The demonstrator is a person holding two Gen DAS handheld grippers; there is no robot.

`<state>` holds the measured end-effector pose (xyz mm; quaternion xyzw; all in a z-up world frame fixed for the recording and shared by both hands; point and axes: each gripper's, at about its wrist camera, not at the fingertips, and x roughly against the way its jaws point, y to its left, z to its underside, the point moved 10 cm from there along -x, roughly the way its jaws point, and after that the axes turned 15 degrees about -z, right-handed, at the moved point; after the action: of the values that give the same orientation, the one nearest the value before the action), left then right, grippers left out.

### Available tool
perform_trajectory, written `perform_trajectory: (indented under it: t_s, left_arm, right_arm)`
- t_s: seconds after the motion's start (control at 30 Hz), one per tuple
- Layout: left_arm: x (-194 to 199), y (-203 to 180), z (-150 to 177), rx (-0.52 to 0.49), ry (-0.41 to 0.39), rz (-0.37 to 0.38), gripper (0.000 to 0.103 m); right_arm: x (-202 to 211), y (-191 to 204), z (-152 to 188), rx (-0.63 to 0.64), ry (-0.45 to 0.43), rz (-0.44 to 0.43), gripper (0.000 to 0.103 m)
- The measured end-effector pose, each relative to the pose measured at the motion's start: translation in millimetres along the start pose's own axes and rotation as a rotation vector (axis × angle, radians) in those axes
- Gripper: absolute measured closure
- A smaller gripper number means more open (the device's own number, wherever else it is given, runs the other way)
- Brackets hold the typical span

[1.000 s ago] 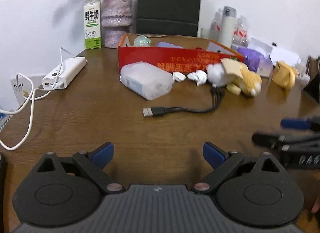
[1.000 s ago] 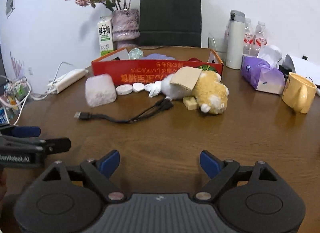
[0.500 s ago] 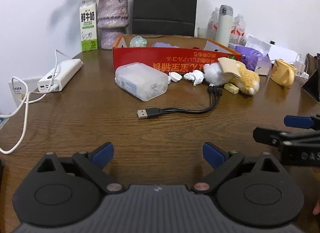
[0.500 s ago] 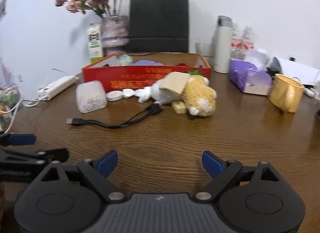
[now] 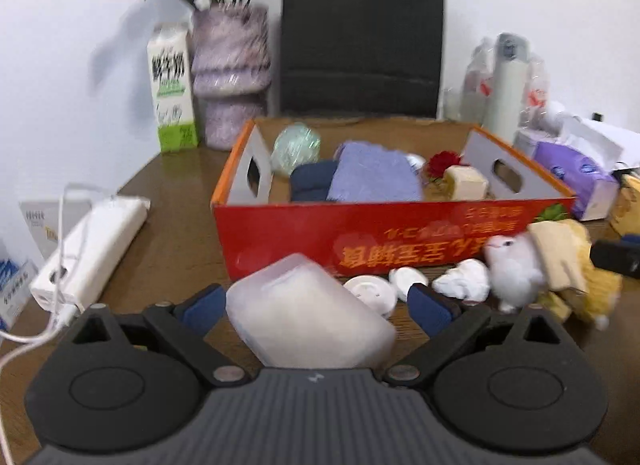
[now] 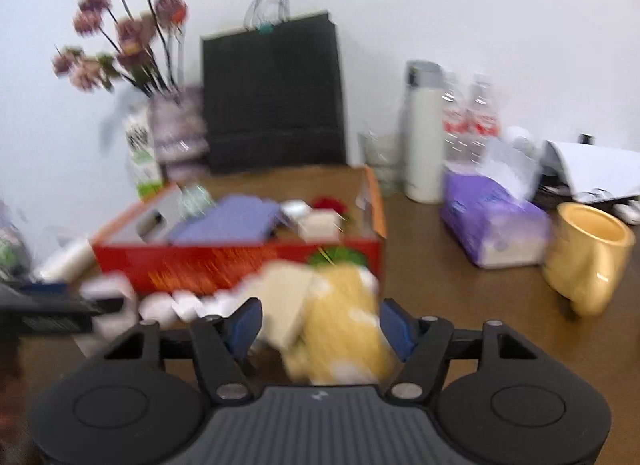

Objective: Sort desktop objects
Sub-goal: 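Grasp the tan cloth strip with the right gripper while the left grasps the white plastic container, then carry the tan strip and white container into the box and release both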

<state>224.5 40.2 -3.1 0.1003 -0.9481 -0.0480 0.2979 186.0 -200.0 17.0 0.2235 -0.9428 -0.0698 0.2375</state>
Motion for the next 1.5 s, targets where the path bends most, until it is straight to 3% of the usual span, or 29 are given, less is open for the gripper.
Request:
perform_trajectory:
  t_s: [0.07,0.17,0.27,0.3,0.4,0.63,0.73,0.83,1.03,1.1,1.17,1.33,1.43,1.5]
  left_arm:
    - [-6.6,0.5,5.4,0.005,0.027,0.005,0.007]
    - [-10.4,5.7,8.5,0.029,0.022,-0.006,0.008]
    - [-14.2,7.0,12.4,0.023,0.046,-0.017,0.013]
    - [-13.5,7.8,12.8,0.028,0.045,-0.012,0.015]
    - [-8.1,11.6,14.0,0.044,0.038,0.007,0.024]
    - [8.4,12.0,12.2,0.040,0.001,-0.005,0.035]
    - [50.1,12.4,7.8,0.060,-0.080,0.010,0.037]
    - [93.1,5.8,20.1,0.045,-0.113,0.082,0.038]
    - [167.9,17.6,63.2,0.071,-0.077,0.195,0.038]
    - [180.8,17.1,83.3,0.049,-0.060,0.203,0.038]
    - [195.5,17.1,98.7,0.023,-0.098,0.202,0.038]
    - [198.5,3.9,125.7,-0.103,-0.084,0.174,0.038]
    - [189.8,-2.2,136.6,-0.113,-0.048,0.180,0.032]
    - [181.2,-5.8,142.2,-0.130,-0.016,0.178,0.029]
  right_arm:
    - [-16.4,8.4,-4.9,0.025,0.009,-0.052,0.039]
    - [-45.8,10.3,1.1,0.082,0.054,-0.016,0.047]
    - [-49.2,14.3,6.8,0.194,0.039,0.073,0.069]
    - [-47.6,17.4,7.7,0.205,0.028,0.067,0.084]
    - [-48.4,17.8,7.8,0.164,0.016,0.044,0.089]
    - [-33.6,16.0,0.4,0.136,-0.045,0.058,0.091]
    - [-15.8,25.7,-1.6,0.145,-0.067,0.079,0.092]
    - [14.7,43.8,1.9,0.143,-0.090,0.040,0.091]
    - [63.1,77.6,49.7,0.135,0.013,-0.063,0.091]
    - [73.5,83.4,74.0,0.130,0.071,-0.076,0.091]
    - [81.5,87.1,96.8,0.146,0.122,-0.060,0.091]
    - [98.0,87.5,130.1,0.111,0.161,-0.042,0.088]
    - [102.4,87.2,129.2,0.119,0.146,-0.022,0.071]
    - [99.6,86.8,128.4,0.117,0.149,-0.028,0.071]
